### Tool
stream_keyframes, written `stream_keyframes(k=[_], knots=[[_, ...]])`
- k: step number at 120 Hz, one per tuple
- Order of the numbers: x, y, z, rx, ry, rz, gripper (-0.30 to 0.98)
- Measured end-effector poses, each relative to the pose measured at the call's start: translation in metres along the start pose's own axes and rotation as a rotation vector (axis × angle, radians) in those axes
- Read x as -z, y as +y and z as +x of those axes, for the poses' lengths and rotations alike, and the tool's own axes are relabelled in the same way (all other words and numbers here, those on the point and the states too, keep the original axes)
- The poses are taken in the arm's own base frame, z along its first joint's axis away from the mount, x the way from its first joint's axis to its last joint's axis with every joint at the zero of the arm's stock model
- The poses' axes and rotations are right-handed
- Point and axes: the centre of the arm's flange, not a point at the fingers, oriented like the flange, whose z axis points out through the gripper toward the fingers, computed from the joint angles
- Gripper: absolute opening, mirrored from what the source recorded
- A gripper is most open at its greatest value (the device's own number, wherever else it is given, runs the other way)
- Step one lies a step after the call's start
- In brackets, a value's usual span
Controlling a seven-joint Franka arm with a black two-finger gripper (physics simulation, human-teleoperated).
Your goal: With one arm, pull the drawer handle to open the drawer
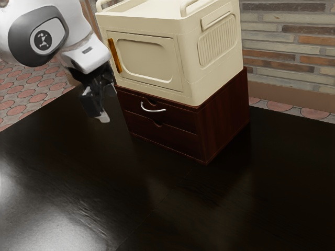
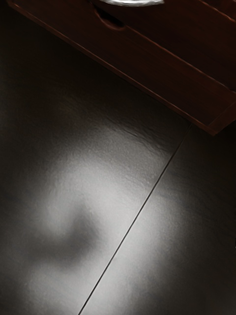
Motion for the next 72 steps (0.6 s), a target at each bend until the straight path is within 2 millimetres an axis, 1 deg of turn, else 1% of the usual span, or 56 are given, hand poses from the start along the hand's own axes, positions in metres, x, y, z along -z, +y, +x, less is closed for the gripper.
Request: stream_keyframes(k=[14, 22, 30, 41, 46, 63, 72], knots=[[-0.021, -0.008, 0.016, -0.241, 0.066, 0.111, 0.68], [-0.028, -0.014, 0.023, -0.339, 0.167, 0.16, 0.67], [-0.032, -0.024, 0.023, -0.417, 0.233, 0.216, 0.67], [-0.042, -0.038, 0.021, -0.52, 0.262, 0.29, 0.63], [-0.045, -0.043, 0.021, -0.565, 0.262, 0.317, 0.6], [-0.069, -0.062, 0.02, -0.704, 0.232, 0.367, 0.54], [-0.072, -0.067, 0.021, -0.772, 0.216, 0.393, 0.52]])
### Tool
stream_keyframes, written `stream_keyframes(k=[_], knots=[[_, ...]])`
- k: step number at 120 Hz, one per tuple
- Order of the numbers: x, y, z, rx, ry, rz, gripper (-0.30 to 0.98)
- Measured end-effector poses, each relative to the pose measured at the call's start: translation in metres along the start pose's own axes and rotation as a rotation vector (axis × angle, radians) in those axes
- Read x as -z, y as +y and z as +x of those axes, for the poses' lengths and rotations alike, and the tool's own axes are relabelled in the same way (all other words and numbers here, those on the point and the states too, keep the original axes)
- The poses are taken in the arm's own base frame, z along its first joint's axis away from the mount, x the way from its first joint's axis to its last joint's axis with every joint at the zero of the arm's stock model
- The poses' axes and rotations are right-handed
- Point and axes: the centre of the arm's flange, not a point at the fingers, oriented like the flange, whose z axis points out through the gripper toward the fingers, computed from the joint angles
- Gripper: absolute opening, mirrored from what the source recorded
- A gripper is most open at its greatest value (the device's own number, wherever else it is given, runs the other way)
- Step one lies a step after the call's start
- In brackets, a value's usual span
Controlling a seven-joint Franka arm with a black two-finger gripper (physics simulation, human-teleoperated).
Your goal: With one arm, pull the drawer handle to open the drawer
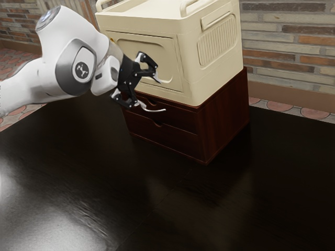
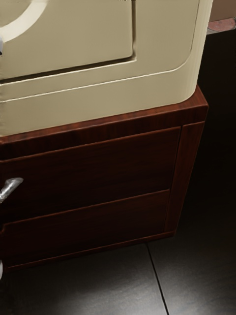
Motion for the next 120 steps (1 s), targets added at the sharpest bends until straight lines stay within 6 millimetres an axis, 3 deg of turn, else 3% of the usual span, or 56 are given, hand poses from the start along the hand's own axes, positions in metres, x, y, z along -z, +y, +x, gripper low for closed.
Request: stream_keyframes(k=[24, 43, 59, 69, 90, 120], knots=[[0.012, 0.013, -0.014, -0.097, -0.019, 0.016, 0.5], [-0.006, 0.023, -0.034, -0.118, -0.029, -0.01, 0.52], [-0.025, 0.02, -0.027, -0.151, -0.012, -0.024, 0.54], [-0.029, 0.019, -0.025, -0.159, -0.006, -0.024, 0.56], [-0.032, 0.03, -0.046, -0.123, -0.015, -0.031, 0.53], [-0.047, 0.037, -0.053, -0.074, 0.007, -0.044, 0.28]])
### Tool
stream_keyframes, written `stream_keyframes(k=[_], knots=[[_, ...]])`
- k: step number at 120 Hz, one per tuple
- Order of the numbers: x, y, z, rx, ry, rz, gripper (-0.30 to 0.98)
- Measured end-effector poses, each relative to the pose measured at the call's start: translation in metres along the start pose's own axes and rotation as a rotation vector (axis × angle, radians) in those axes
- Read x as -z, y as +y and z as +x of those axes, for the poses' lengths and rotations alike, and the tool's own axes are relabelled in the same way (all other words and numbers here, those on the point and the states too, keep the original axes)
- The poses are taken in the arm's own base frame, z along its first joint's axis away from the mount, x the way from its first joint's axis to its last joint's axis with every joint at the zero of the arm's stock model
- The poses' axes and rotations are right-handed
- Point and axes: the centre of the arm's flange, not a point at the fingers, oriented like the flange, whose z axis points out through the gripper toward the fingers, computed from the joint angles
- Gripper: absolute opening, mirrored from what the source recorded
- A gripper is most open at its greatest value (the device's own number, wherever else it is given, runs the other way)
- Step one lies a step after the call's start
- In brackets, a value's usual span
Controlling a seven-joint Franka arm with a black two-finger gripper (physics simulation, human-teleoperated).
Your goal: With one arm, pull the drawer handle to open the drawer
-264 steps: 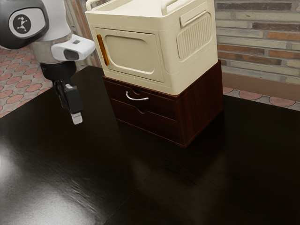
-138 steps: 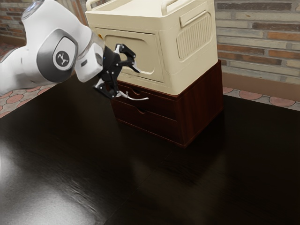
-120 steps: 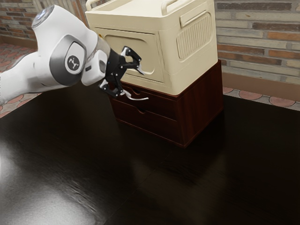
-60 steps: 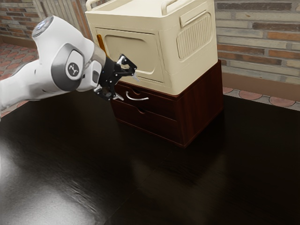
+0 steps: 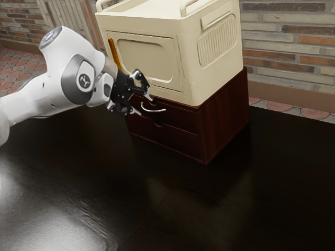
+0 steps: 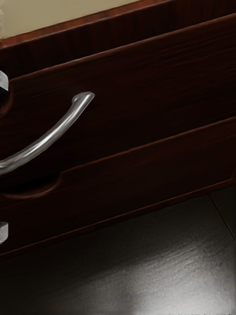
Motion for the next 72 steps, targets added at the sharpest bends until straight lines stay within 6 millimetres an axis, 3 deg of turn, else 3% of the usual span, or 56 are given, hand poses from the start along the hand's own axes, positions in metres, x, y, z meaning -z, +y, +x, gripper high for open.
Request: stream_keyframes(k=[31, 41, 45, 57, 72], knots=[[-0.016, -0.009, -0.001, 0.051, 0.02, -0.017, 0.2], [-0.025, -0.01, -0.002, 0.065, 0.026, -0.023, 0.2], [-0.03, -0.009, -0.002, 0.072, 0.032, -0.027, 0.26], [-0.041, -0.004, -0.006, 0.089, 0.044, -0.04, 0.16], [-0.041, 0.004, -0.016, 0.122, 0.038, -0.049, 0.08]])
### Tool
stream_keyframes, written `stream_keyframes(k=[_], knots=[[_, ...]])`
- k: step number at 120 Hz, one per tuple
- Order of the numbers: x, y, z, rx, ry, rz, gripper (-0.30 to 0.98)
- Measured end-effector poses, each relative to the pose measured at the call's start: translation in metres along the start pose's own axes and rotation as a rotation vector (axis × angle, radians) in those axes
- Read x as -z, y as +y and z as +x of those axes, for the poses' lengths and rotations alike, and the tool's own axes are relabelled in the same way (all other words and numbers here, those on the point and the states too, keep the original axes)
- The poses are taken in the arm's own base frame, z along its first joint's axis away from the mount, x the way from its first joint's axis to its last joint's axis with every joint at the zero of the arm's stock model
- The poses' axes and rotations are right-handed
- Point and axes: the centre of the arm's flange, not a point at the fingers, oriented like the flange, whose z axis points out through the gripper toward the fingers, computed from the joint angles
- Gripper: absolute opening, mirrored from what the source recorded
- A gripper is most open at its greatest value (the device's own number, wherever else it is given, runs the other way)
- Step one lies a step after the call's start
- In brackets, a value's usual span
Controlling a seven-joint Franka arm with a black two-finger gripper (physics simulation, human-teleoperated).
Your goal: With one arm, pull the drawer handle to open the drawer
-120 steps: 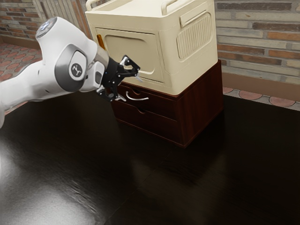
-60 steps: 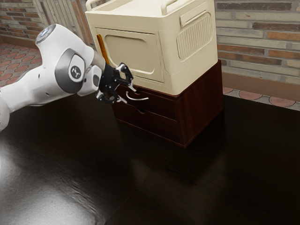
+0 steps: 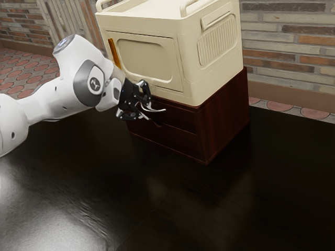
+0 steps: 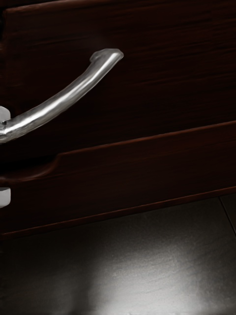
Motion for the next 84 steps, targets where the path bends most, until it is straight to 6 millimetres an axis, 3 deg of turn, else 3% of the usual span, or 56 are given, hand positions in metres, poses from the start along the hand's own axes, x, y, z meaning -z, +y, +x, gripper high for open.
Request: stream_keyframes(k=[32, 84], knots=[[0.021, 0.028, 0.0, 0.04, 0.007, -0.018, -0.02], [0.061, 0.09, 0.021, 0.029, 0.005, -0.059, -0.04]])
